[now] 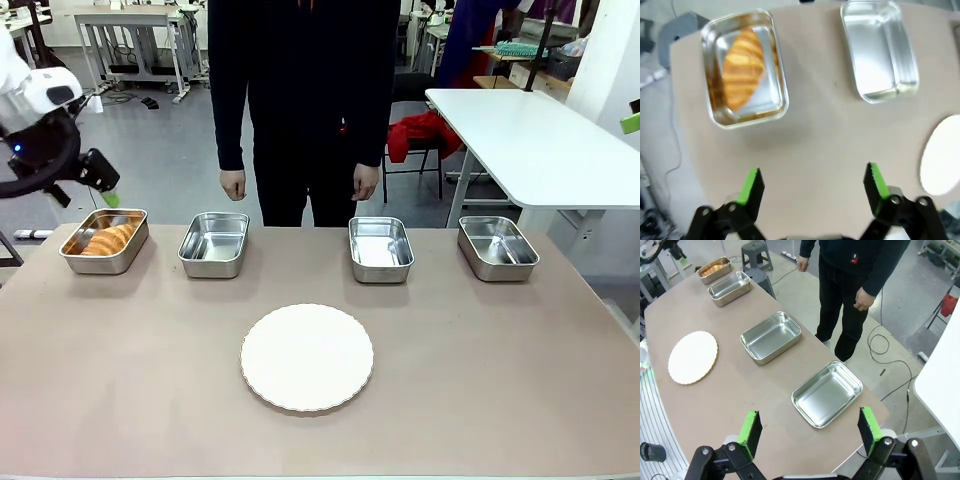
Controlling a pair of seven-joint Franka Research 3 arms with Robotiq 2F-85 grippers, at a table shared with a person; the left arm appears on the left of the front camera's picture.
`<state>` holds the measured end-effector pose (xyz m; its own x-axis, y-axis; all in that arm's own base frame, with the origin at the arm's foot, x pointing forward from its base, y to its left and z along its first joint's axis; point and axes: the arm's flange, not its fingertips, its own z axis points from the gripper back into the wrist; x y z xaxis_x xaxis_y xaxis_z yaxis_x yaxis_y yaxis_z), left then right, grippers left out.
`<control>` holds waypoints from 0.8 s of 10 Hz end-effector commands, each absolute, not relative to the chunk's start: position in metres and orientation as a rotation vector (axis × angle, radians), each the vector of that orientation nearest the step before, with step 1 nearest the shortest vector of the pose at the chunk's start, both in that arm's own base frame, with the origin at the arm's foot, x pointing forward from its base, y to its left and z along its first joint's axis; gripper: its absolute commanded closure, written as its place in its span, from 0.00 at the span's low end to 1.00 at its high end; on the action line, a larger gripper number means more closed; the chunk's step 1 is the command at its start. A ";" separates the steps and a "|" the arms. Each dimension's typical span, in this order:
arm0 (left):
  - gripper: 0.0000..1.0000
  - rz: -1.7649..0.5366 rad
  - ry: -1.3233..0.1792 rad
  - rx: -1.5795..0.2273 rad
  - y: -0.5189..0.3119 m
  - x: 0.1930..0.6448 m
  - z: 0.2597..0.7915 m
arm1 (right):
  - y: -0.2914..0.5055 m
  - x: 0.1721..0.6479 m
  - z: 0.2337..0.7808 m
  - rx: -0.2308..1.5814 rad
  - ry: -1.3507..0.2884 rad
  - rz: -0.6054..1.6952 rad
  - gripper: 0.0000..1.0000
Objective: Place the bread in the container.
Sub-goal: Place the Butter Roll into the Airtight Container indicated by the human.
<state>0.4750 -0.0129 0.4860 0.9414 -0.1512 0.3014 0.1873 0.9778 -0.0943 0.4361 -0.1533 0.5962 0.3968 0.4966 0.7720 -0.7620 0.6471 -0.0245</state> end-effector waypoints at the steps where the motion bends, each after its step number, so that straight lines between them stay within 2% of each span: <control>1: 0.00 -0.164 -0.316 -0.127 -0.008 0.433 0.475 | -0.153 0.436 0.598 0.371 -0.855 0.823 0.00; 4: 0.00 -0.158 -0.288 -0.082 -0.008 0.395 0.464 | -0.153 0.436 0.598 0.371 -0.855 0.823 0.00; 7: 0.00 -0.144 -0.287 -0.150 0.000 0.392 0.460 | -0.153 0.436 0.598 0.371 -0.855 0.823 0.00; 8: 0.00 -0.170 -0.288 -0.109 -0.007 0.393 0.460 | -0.153 0.436 0.598 0.371 -0.855 0.823 0.00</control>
